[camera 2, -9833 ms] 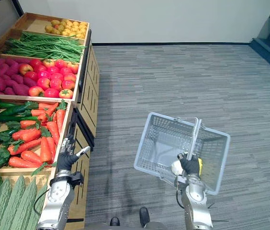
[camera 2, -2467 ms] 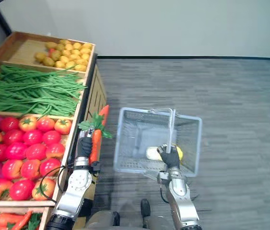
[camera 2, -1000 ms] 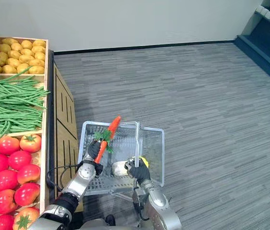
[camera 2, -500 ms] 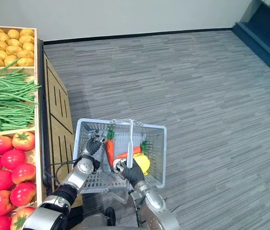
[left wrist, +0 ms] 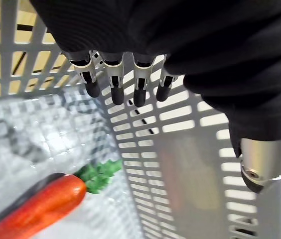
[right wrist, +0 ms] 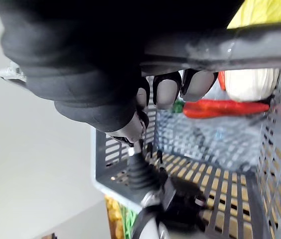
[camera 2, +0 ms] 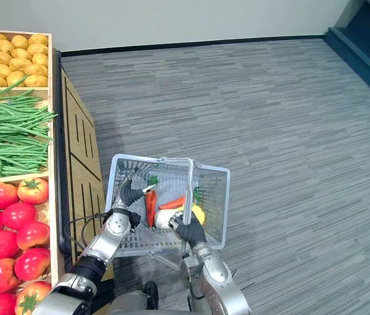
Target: Pick vegetable in the basket
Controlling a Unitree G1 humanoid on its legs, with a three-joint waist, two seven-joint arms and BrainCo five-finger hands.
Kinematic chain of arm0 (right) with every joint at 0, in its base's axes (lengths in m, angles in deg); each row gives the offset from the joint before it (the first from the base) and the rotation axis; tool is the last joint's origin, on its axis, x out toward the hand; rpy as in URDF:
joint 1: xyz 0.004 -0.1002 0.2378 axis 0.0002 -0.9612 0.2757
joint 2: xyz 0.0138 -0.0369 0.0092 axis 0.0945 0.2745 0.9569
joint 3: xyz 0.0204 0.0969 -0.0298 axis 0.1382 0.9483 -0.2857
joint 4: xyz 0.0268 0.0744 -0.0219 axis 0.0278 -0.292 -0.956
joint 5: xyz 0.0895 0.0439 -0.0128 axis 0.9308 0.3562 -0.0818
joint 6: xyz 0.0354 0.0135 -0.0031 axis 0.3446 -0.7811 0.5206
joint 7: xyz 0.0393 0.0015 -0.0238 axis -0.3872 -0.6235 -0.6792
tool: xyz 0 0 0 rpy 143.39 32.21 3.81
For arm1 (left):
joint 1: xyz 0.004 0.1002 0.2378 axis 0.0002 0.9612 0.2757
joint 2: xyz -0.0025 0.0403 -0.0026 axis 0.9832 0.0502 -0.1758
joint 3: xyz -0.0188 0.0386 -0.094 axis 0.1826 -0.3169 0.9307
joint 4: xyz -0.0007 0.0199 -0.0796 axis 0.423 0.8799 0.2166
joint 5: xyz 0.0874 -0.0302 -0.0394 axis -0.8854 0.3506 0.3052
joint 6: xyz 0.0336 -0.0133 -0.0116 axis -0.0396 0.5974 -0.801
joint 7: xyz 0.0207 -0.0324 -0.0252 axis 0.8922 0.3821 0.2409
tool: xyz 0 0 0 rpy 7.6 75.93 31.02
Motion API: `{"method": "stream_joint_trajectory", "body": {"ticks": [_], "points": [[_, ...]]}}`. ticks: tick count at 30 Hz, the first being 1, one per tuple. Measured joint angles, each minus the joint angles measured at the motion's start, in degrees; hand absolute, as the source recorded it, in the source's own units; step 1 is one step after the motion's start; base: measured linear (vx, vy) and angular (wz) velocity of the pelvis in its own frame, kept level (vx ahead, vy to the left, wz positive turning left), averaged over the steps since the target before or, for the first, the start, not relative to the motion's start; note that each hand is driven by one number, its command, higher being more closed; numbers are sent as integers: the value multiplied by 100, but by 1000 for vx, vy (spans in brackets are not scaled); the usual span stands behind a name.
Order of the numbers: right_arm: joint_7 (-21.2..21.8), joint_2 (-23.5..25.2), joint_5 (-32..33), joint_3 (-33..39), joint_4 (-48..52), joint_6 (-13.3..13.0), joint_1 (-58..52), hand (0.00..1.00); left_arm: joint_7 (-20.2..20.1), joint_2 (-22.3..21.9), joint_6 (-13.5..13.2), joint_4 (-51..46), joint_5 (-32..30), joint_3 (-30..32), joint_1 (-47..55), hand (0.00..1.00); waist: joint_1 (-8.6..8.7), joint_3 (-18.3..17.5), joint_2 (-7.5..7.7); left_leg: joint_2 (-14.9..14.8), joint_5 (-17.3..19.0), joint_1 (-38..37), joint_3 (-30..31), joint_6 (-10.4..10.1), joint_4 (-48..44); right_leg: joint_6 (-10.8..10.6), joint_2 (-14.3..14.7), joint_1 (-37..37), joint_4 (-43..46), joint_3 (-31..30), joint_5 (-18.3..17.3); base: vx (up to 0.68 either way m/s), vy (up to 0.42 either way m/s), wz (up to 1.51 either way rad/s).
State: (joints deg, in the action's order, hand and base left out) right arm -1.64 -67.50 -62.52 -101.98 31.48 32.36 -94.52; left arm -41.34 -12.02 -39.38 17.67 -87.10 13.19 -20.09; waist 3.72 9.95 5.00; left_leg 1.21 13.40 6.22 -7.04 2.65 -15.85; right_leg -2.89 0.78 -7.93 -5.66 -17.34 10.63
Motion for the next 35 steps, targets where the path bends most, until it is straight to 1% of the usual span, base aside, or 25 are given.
{"method": "stream_joint_trajectory", "body": {"ticks": [2, 4, 6, 7, 9, 10, 11, 12, 13, 14, 15, 16, 17, 19, 22, 25, 27, 29, 30, 31, 33, 35], "points": [[-70, 2, -228, 291, 0, -1, 176, 100, -229, -120, -122, -516, 329, -61, 369, 0, -42, -10, -75, 1, -1, -45, 70, 0, 1, 9, -1, 70, 0, 59, -12, 8, -5, 13], [-80, -7, -355, 399, 0, -5, 213, 100, -369, -221, -172, -819, 501, -62, 597, 0, -134, -38, -126, -2, -2, -72, 95, -1, 11, 17, -1, 103, 1, 91, -22, 7, -9, 18], [-90, 5, -648, 623, 0, 1, 208, 100, -628, -371, -347, -1606, 1034, -57, 1213, 0, -237, -98, -239, 44, -17, -93, 246, -4, 21, 17, 15, 183, 1, 255, -59, 9, -12, 29], [-90, 1, -703, 681, 0, 2, 202, 100, -666, -398, -389, -1698, 1143, -57, 1290, 0, -286, -112, -264, 45, -20, -93, 253, -1, 33, 15, 12, 187, 1, 266, -62, -5, -1, 12], [-92, 4, -953, 975, 0, 22, 167, 100, -879, -479, -498, -1966, 1599, -50, 1533, 0, -439, -176, -365, 46, -38, -103, 329, 17, 51, -6, -19, 223, 2, 338, -87, -8, -1, 18], [-97, 1, -992, 1064, 0, 40, 156, 100, -881, -490, -523, -2007, 1660, -19, 1593, 0, -468, -192, -381, 54, -38, -109, 348, 17, 49, -23, -29, 238, 2, 363, -101, -3, 5, 25], [-145, 11, -1064, 1275, 0, 71, 148, 100, -908, -506, -562, -2048, 1889, 147, 1708, 0, -466, -210, -406, 71, -38, -116, 409, 17, 40, -48, -55, 269, 2, 437, -127, -7, 21, 27], [-227, 4, -1093, 1692, 0, 105, 131, 100, -974, -484, -563, -2055, 2298, 550, 1897, 0, -478, -272, -428, 89, -38, -99, 467, 18, 29, -49, -79, 280, 4, 495, -140, -6, 24, 25], [-278, -2, -1093, 1841, 0, 108, 132, 100, -985, -457, -562, -2054, 2438, 680, 1984, 0, -483, -288, -429, 91, -38, -98, 471, 18, 23, -48, -84, 285, 4, 502, -143, -5, 32, 17], [-364, -2, -1092, 2110, 0, 108, 129, 100, -998, -419, -555, -2040, 2744, 956, 2149, 0, -479, -311, -425, 91, -37, -94, 487, 19, -2, -45, -94, 300, 16, 532, -161, 2, 27, 11], [-420, 1, -1090, 2238, 0, 108, 122, 100, -1014, -332, -555, -2036, 2923, 1070, 2246, 0, -480, -319, -426, 91, -37, -98, 519, 20, -17, -32, -98, 306, 57, 572, -193, 3, 24, 22], [-446, 0, -1089, 2418, -1, 114, 89, 100, -1111, -240, -556, -2035, 3110, 1153, 2345, 0, -492, -362, -415, 92, -37, -98, 543, 19, -19, -29, -99, 318, 77, 630, -222, 3, 12, 21], [-447, 1, -1089, 2499, -1, 118, 84, 100, -1141, -217, -556, -2034, 3198, 1180, 2387, 0, -509, -380, -411, 92, -37, -104, 549, 19, -19, -30, -101, 327, 81, 640, -228, 6, 5, 15], [-530, -2, -1097, 2647, -52, 118, 56, 100, -1251, -218, -556, -1990, 3366, 1279, 2443, 0, -625, -428, -395, 92, -37, -138, 560, 19, -14, -21, -105, 365, 80, 660, -246, 2, 7, 5], [-547, 13, -1111, 2727, -228, 118, 55, 100, -1241, -295, -558, -1860, 3395, 1403, 2463, 0, -623, -540, -390, 88, -37, -144, 601, 19, -8, -9, -117, 380, 89, 717, -275, 7, 3, 8], [-557, -20, -1250, 2831, -605, 118, 48, 100, -1194, -340, -561, -1439, 3345, 1646, 2400, 0, -601, -571, -384, 66, -36, -213, 651, 16, 7, 19, -117, 453, 90, 772, -305, 8, -5, 8], [-527, -17, -1305, 2822, -850, 118, 31, 100, -1082, -344, -555, -1059, 3056, 1763, 2344, 0, -608, -580, -381, 45, -37, -213, 657, 13, 15, 35, -101, 453, 86, 785, -313, 0, 0, 0], [-500, -12, -1325, 2774, -1120, 118, 17, 100, -1059, -349, -550, -769, 2778, 1850, 2344, 0, -616, -614, -381, 31, -41, -221, 657, 5, 42, 46, -91, 456, 69, 794, -312, 0, 0, 0], [-454, -10, -1357, 2717, -1314, 118, -35, 100, -1008, -364, -531, -517, 2534, 1901, 2340, 0, -627, -669, -389, 29, -55, -253, 657, -14, 104, 55, -91, 469, 49, 793, -310, 0, 0, 0], [-411, -10, -1360, 2711, -1372, 117, -62, 100, -983, -371, -530, -418, 2466, 1917, 2338, 0, -635, -685, -401, 24, -56, -262, 663, -15, 121, 58, -90, 475, 45, 806, -313, 39, -16, 2], [-361, -11, -1418, 2697, -1731, 115, -54, 100, -945, -370, -533, 107, 2237, 2127, 2237, 0, -641, -715, -405, 18, -82, -321, 674, -25, 211, 59, -88, 507, 30, 824, -313, 35, -8, 4], [-321, -16, -1427, 2698, -1933, 115, -53, 100, -903, -349, -548, 237, 2078, 2263, 2143, 0, -646, -715, -404, 18, -119, -362, 684, -39, 283, 58, -88, 512, 28, 836, -313, 14, -4, 2]]}}
